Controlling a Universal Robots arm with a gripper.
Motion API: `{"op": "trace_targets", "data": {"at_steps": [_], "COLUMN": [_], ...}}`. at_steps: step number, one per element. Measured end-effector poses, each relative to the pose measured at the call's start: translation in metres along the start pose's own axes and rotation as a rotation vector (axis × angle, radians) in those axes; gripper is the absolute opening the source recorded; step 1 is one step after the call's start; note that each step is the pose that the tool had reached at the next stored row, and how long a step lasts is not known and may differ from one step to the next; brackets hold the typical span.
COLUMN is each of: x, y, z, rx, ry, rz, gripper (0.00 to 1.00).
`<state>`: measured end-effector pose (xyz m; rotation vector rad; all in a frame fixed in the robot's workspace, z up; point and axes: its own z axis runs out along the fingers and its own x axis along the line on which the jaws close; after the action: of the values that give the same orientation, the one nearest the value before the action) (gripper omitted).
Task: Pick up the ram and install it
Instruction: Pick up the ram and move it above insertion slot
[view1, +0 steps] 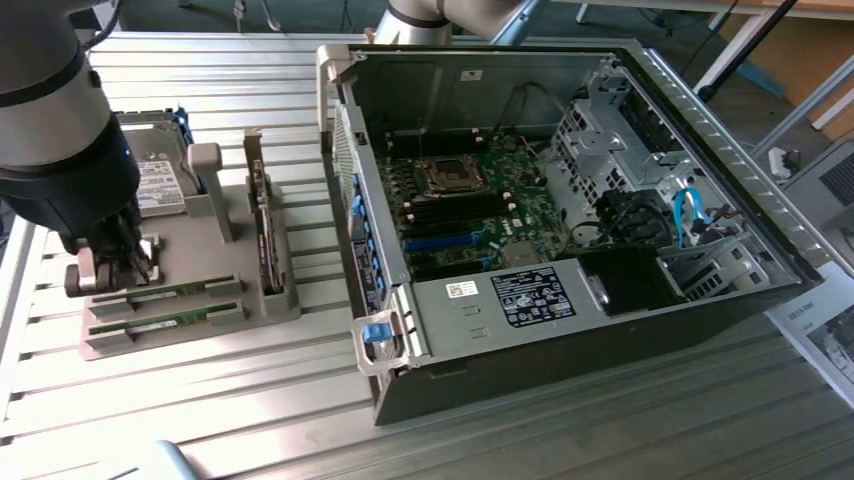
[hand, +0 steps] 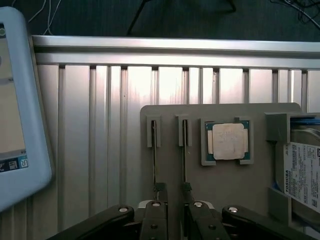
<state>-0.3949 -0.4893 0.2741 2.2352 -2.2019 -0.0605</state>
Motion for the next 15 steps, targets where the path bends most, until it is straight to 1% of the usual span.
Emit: {"op": "trace_targets", "data": {"at_steps": [3,5,15], "x": [0.001,0.003,0.009], "y": [-0.0002,-0.0003,-0.0009], "z": [0.0059,0.0122,0.0355], "rx": [0.0001,0.0,0.0], "ry": [-0.0004,-0.0007,-0.0017], "rz": [0.0,0.0,0.0], "gripper": [0.24,0.24,0.24]}}
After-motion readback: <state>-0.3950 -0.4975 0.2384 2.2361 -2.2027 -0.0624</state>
